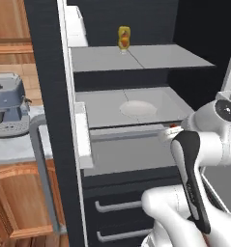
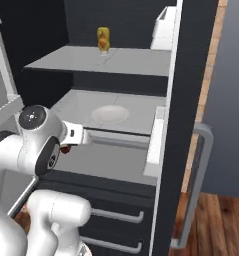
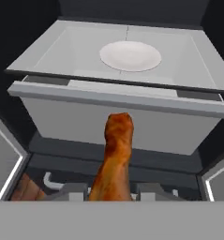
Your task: Retrieve the chicken drumstick from the fridge and place it on the saucepan with marinade on the stove.
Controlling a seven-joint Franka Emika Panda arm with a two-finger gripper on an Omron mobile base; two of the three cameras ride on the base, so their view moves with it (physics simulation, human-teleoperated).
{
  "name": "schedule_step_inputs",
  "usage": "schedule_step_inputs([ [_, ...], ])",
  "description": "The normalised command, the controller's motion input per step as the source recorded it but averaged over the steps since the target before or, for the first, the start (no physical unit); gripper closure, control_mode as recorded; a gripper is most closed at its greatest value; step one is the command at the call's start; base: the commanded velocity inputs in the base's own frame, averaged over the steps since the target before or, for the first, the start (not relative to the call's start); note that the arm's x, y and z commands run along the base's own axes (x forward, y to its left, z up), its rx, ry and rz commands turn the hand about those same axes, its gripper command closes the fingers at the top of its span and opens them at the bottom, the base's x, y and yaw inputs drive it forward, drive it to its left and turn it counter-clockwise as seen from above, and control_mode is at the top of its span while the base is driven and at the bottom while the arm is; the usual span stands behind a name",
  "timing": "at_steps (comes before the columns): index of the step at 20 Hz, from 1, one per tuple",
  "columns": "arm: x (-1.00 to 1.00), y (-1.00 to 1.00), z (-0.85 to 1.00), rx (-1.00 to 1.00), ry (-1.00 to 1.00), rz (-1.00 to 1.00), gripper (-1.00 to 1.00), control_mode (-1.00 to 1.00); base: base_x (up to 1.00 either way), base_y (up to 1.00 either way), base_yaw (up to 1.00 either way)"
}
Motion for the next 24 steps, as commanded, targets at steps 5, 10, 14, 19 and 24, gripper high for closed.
schedule_step_inputs([
  [5,0.0,0.0,0.0,0.0,0.0,0.0,1.0,1.0,-0.73,0.0,0.72],
  [10,0.0,0.0,0.0,0.0,0.0,0.0,1.0,1.0,-0.38,0.0,0.88],
  [14,0.0,0.0,0.0,0.0,0.0,0.0,1.0,1.0,-0.13,0.0,0.94],
  [19,0.0,0.0,0.0,0.0,0.0,0.0,1.0,1.0,0.0,0.0,0.97],
  [24,0.0,0.0,0.0,0.0,0.0,0.0,1.0,1.0,0.0,0.0,0.98],
])
